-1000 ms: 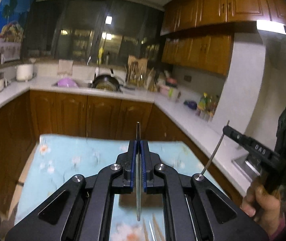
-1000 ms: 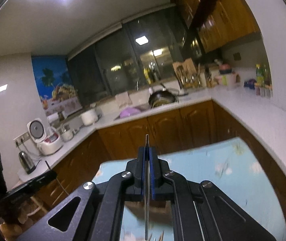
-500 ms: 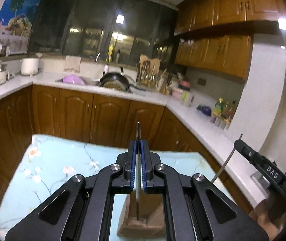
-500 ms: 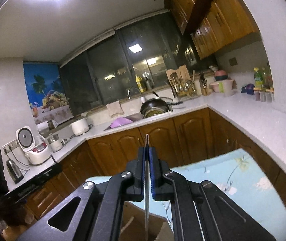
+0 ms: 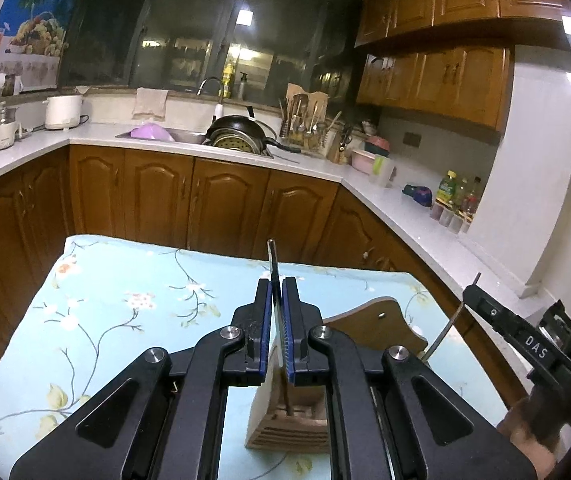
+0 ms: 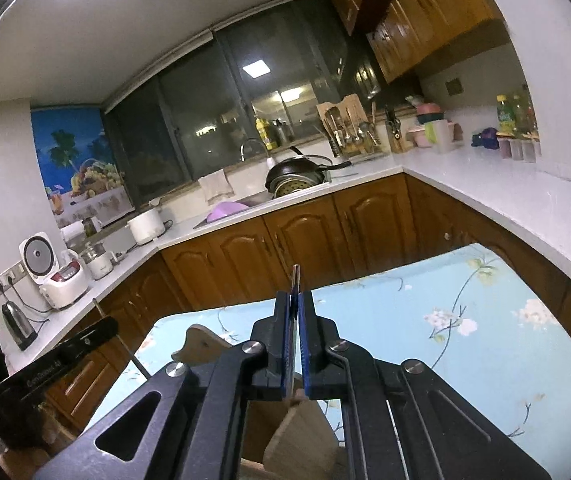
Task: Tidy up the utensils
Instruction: 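Lower the utensils into the holder and open both tools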
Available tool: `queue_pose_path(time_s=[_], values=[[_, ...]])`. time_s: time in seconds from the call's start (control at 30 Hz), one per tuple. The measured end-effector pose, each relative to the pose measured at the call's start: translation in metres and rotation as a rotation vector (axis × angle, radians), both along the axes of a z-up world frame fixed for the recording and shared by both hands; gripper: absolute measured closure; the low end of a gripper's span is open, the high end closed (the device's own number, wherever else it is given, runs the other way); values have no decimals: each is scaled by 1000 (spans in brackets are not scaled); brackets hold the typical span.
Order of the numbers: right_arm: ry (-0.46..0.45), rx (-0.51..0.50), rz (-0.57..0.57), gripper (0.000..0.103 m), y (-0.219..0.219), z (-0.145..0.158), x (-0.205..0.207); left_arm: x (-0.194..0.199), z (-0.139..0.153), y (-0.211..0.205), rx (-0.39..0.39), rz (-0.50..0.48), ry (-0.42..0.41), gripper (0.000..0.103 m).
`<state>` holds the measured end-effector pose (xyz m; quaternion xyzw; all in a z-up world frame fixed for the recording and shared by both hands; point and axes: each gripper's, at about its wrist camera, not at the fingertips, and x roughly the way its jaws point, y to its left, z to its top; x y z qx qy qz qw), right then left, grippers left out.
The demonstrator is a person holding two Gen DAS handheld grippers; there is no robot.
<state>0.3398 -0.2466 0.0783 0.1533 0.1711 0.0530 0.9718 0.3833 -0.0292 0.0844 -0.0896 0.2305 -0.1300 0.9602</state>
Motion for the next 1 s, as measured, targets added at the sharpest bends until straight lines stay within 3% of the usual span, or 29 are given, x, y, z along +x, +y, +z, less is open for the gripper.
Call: queue_pose_path(time_s=[0.2, 0.33, 0.4, 0.47, 0.63, 1.0], values=[[23, -3, 9, 98, -2, 2, 3, 5, -1, 2, 4, 11, 21, 97], [49, 5, 29, 92, -2, 2, 5, 2, 2, 0, 20, 6, 26, 95], [59, 14, 31, 75, 0, 2, 4, -1, 5, 1, 24, 4, 34, 83], [54, 33, 36, 34, -3, 5, -2, -7, 8, 4, 16, 14, 30, 43], [18, 59, 39, 19, -8, 16, -30, -36, 12, 16, 6, 34, 22, 28], [18, 87, 40, 8, -21, 14, -110, -105, -5, 31, 35, 44, 77, 21]])
